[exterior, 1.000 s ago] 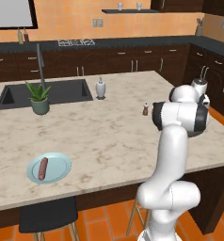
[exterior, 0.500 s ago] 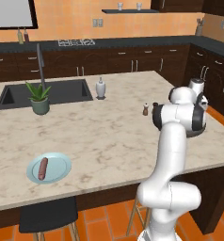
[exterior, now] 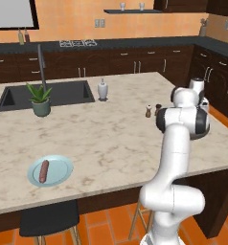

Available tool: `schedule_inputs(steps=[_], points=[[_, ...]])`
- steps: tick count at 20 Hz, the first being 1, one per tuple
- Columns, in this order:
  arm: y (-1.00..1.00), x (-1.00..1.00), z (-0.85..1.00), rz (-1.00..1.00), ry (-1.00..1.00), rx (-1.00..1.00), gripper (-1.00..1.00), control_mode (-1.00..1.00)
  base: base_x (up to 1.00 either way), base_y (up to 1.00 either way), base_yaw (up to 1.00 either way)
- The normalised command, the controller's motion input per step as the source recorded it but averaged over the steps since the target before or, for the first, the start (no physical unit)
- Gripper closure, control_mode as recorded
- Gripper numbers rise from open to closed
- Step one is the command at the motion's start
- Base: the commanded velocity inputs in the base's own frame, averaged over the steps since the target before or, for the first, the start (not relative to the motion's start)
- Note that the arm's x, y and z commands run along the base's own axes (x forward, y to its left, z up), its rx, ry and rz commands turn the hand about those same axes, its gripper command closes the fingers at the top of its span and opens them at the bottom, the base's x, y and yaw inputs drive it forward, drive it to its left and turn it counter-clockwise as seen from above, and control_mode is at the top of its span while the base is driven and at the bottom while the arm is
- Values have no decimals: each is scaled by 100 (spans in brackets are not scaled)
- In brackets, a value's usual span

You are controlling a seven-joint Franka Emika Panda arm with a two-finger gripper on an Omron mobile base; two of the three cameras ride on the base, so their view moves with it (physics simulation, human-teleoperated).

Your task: Place one bun and one sausage from the bowl on each plate.

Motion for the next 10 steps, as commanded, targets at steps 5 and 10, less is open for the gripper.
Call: schedule_inputs(steps=[5,10], points=[[7,-58,42,0,-9,0,100,-100,0,0,0],[48,-70,43,1,-11,0,100,-100,0,0,0]])
